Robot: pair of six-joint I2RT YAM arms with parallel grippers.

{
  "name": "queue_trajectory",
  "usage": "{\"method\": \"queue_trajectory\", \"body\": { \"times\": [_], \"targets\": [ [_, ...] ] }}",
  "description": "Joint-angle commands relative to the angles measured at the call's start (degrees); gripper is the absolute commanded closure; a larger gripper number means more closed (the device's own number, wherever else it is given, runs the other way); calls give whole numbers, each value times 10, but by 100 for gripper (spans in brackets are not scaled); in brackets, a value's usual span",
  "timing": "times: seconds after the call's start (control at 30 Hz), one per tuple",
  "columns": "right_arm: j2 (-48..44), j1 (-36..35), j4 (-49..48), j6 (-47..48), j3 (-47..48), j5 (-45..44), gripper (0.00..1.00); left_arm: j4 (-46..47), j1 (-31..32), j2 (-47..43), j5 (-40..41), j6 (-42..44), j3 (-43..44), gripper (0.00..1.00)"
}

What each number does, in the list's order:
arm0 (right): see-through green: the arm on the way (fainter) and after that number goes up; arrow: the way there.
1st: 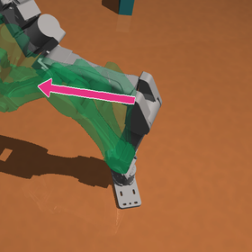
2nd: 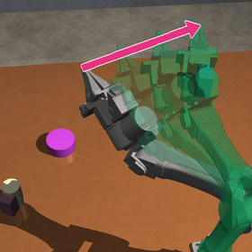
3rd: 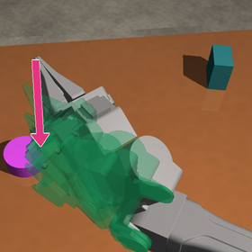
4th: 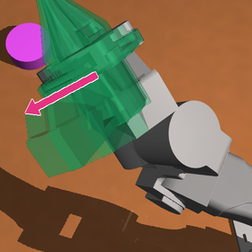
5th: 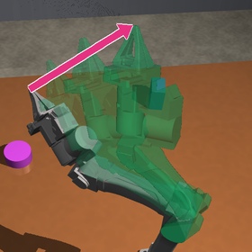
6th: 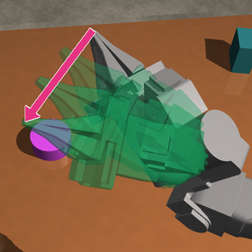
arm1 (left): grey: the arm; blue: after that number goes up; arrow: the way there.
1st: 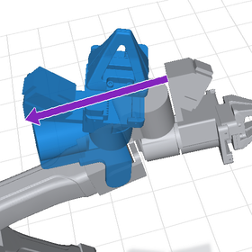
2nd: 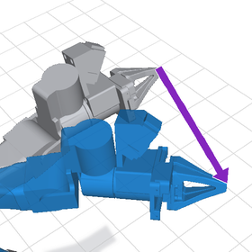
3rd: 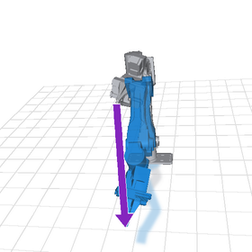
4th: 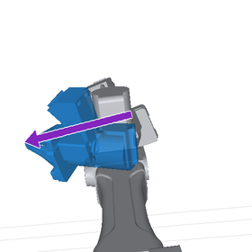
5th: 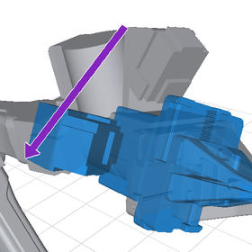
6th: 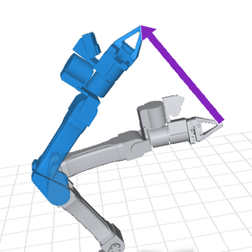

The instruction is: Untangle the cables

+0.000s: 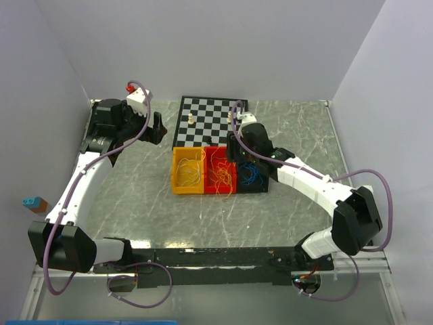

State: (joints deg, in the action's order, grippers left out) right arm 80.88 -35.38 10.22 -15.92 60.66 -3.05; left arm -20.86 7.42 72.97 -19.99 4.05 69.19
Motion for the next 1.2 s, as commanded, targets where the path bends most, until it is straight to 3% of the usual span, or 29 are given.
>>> {"method": "queue_trajectory", "body": {
  "times": [0.0, 0.27, 0.63, 0.97, 1.17],
  "targets": [
    [28, 0, 17, -17, 4, -27, 48, 1, -2, 2, 3, 10, 12, 3],
    [99, -11, 52, -29, 53, -22, 60, 0, -2, 9, 5, 17, 8, 4],
    [150, -45, 14, -29, 89, -9, 86, 5, -2, 6, 19, 22, -3, 3],
    [218, -44, 21, -36, 125, -24, 92, 11, -2, 4, 26, 28, -12, 3],
    [245, -34, 19, -35, 125, -49, 90, 14, -2, 2, 22, 28, -16, 3]
  ]
}}
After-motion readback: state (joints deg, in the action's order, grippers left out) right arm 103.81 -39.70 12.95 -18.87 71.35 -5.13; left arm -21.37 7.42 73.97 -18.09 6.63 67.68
